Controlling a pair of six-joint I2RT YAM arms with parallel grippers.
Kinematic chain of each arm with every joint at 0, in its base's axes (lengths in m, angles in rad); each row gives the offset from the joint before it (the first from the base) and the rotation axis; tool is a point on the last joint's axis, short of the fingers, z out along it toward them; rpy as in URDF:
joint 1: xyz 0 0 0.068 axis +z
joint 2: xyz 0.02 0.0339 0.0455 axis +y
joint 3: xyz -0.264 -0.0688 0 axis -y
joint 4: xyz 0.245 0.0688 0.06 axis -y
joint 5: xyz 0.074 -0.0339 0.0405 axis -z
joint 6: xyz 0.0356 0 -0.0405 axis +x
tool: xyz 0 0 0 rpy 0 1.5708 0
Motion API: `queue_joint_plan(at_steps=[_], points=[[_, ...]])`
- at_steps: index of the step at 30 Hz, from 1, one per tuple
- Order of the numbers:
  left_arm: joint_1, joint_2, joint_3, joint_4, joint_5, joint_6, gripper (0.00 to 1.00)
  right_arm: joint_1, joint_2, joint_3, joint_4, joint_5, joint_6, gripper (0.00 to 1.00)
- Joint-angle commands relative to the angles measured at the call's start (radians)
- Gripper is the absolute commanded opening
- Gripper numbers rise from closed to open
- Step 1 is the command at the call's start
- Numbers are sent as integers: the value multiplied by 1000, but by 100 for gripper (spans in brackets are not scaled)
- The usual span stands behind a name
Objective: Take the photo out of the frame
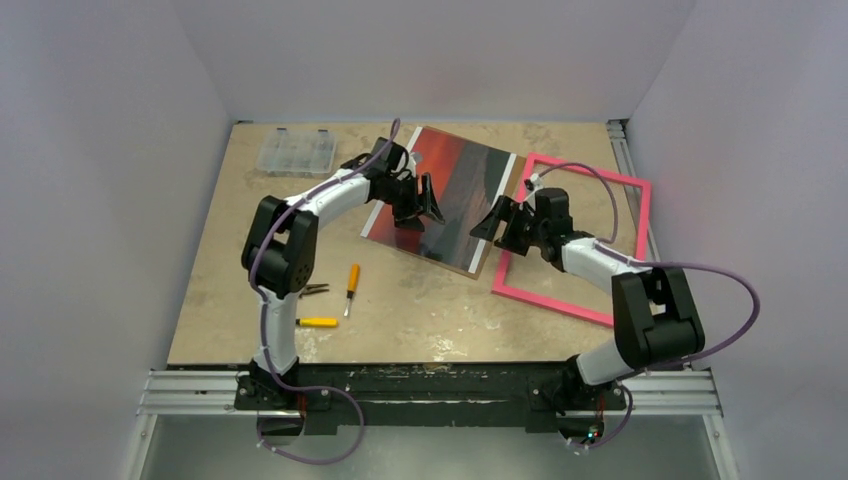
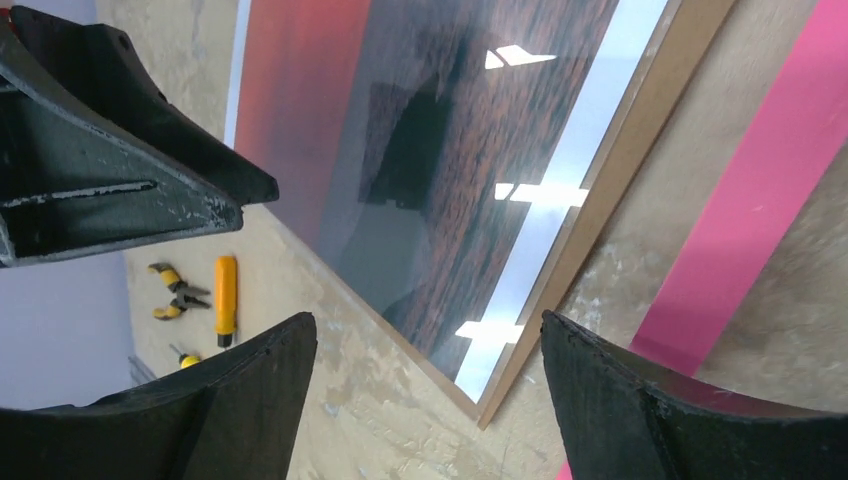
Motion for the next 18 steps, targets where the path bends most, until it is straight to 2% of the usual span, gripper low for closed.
queue_joint_plan(at_steps=[1, 8, 10, 13, 18], points=[[1, 17, 34, -56, -22, 21, 60, 1, 5, -35, 135, -134, 84, 78], [9, 25, 51, -87, -1, -17, 59, 11, 41, -36, 184, -170, 172, 62], [28, -11, 31, -61, 16, -21, 60, 35, 42, -5, 146, -158, 138, 63], [94, -95, -57, 60, 40, -54, 63, 97, 62, 73, 49, -93, 84, 66], [224, -121, -76, 84, 98, -48, 67, 201, 125, 126, 65, -36, 86, 70]])
